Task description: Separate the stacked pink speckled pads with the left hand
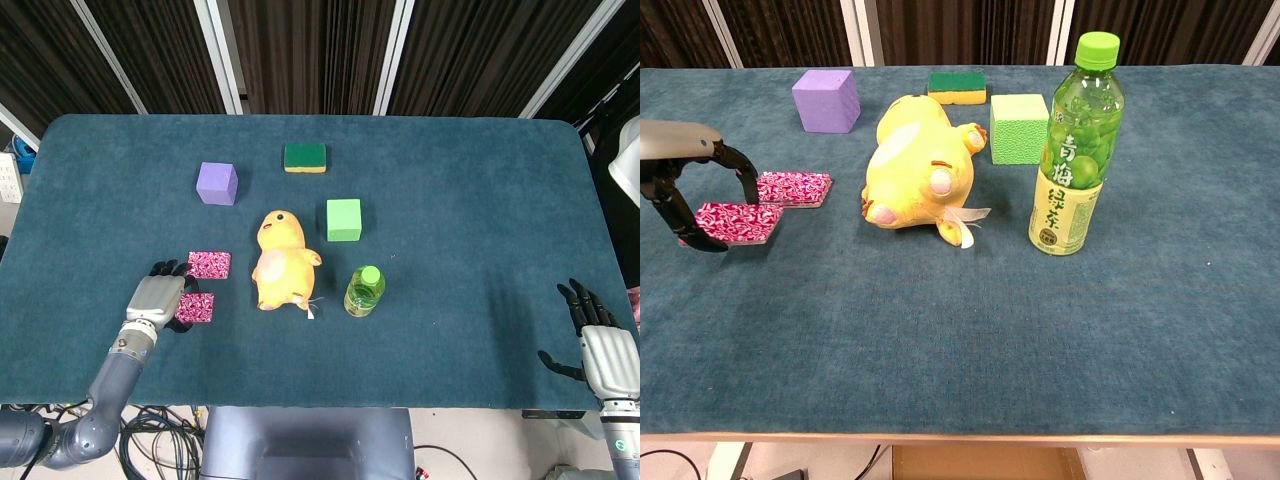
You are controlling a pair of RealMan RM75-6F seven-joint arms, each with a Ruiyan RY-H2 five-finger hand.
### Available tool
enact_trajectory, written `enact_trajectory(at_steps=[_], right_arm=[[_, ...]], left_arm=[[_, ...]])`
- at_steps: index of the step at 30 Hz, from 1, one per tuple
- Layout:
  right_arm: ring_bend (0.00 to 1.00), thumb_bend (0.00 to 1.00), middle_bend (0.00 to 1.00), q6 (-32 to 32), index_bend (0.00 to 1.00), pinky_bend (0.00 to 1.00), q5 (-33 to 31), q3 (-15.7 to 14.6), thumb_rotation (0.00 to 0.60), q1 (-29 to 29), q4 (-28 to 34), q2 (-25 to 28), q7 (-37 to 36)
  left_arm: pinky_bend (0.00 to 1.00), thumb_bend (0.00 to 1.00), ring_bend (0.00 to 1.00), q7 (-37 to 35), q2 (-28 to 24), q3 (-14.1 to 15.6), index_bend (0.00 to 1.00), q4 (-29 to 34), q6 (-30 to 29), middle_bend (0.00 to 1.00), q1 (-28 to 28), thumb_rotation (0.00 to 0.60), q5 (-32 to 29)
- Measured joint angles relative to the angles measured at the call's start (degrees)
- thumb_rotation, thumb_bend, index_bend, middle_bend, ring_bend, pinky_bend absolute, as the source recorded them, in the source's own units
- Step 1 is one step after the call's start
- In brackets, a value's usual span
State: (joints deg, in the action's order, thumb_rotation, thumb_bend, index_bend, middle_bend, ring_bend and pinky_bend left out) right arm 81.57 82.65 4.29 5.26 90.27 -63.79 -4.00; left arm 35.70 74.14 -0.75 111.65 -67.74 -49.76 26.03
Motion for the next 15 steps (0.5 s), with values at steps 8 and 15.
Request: enact_trajectory(at_steps=[8,15], right_arm=[[0.05,0.18,0.0,-0.11,0.0,0.22,-0.27,0.11,0.6,-0.04,-0.18,0.01,-0.14],[0.05,0.18,0.0,-0.35,0.0,0.22,-0.85,0.28,0.6,-0.07,-0.13,-0.02,0.1]], left_arm=[[0.0,0.26,0.04,1.39,2.76,-0.4,0.49,-2.45,0.66,0.18,0.22,0.6,0.13],[0.0,0.22,0.03,2.76,3.22,-0.9,0.43,-2.89,1.07,0.17,0.15,0.6,-0.29]])
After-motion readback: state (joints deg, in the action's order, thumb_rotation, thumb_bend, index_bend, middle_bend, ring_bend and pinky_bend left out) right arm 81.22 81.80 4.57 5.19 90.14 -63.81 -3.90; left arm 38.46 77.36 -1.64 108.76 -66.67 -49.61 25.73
